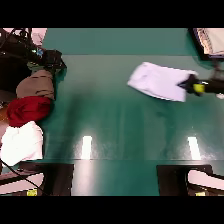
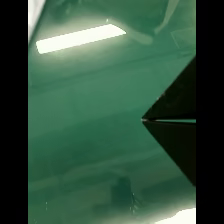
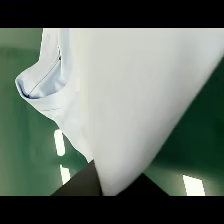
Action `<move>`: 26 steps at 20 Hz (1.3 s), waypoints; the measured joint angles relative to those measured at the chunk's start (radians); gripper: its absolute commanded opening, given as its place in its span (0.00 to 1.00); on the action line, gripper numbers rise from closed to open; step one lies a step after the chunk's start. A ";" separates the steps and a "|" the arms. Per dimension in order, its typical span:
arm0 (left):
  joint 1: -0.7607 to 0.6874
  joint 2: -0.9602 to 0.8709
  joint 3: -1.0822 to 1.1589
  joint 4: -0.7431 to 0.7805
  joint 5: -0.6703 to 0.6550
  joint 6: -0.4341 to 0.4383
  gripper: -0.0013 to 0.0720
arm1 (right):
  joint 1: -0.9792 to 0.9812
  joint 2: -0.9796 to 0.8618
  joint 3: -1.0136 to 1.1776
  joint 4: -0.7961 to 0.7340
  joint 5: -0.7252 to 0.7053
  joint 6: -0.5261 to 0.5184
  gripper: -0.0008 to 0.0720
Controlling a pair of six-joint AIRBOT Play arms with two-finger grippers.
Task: Fold the shirts.
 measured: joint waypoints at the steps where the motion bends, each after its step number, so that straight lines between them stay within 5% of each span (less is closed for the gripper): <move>1: 0.000 0.000 0.000 -0.016 0.000 0.000 0.05 | -0.093 0.040 -0.043 -0.008 -0.016 0.000 0.02; 7: -0.014 0.000 0.000 -0.079 0.010 0.000 0.05 | -0.553 0.162 -0.215 -0.025 -0.080 0.002 0.02; 13: -0.027 0.000 0.000 -0.101 0.020 0.000 0.05 | -0.703 0.193 -0.251 -0.130 -0.090 0.051 0.06; 15: -0.029 0.000 0.000 -0.104 0.021 0.003 0.05 | -0.716 0.196 -0.225 -0.280 -0.031 0.091 0.78; 16: -0.029 0.000 0.000 -0.104 0.021 0.010 0.05 | -0.720 0.196 -0.209 -0.359 0.003 0.106 0.85; 22: -0.031 0.000 0.000 -0.105 0.024 0.049 0.05 | -0.721 0.198 -0.052 -0.690 0.221 0.174 0.75; 26: -0.030 0.000 0.000 -0.106 0.028 0.056 0.05 | -0.607 0.198 0.071 -0.555 0.315 0.201 0.20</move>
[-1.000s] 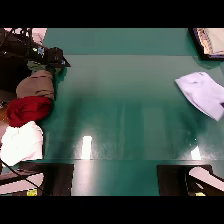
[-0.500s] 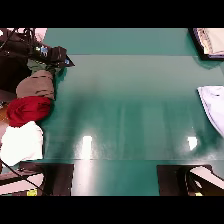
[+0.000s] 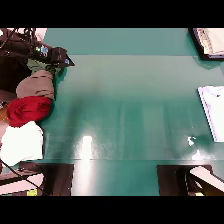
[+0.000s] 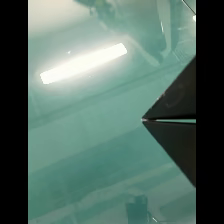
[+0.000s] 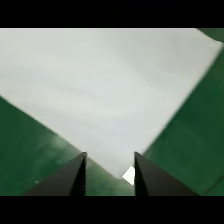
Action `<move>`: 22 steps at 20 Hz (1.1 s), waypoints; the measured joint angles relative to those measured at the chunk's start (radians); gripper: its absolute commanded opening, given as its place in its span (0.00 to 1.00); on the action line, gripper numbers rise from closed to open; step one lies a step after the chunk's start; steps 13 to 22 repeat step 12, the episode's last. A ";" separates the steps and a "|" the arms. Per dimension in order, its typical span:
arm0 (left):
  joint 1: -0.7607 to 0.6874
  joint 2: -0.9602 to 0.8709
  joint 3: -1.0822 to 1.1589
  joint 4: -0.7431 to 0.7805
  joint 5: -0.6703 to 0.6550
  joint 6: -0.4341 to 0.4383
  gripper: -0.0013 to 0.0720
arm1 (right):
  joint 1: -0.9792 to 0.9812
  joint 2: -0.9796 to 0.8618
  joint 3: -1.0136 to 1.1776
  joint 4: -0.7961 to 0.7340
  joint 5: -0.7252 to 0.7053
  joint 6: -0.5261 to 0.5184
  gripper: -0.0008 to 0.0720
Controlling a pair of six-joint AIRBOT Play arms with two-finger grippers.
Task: Fold the shirts.
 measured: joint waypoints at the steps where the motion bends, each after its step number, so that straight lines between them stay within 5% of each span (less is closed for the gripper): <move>1: 0.000 0.000 0.000 0.000 0.000 0.002 0.05 | 0.048 0.000 0.027 0.036 0.018 0.002 0.06; 12: 0.000 0.000 0.000 -0.001 0.019 0.003 0.05 | 0.606 0.000 0.254 0.130 0.062 0.009 0.03; 22: 0.000 0.000 0.000 -0.001 0.019 0.003 0.05 | 0.606 0.000 0.254 0.130 0.062 0.009 0.03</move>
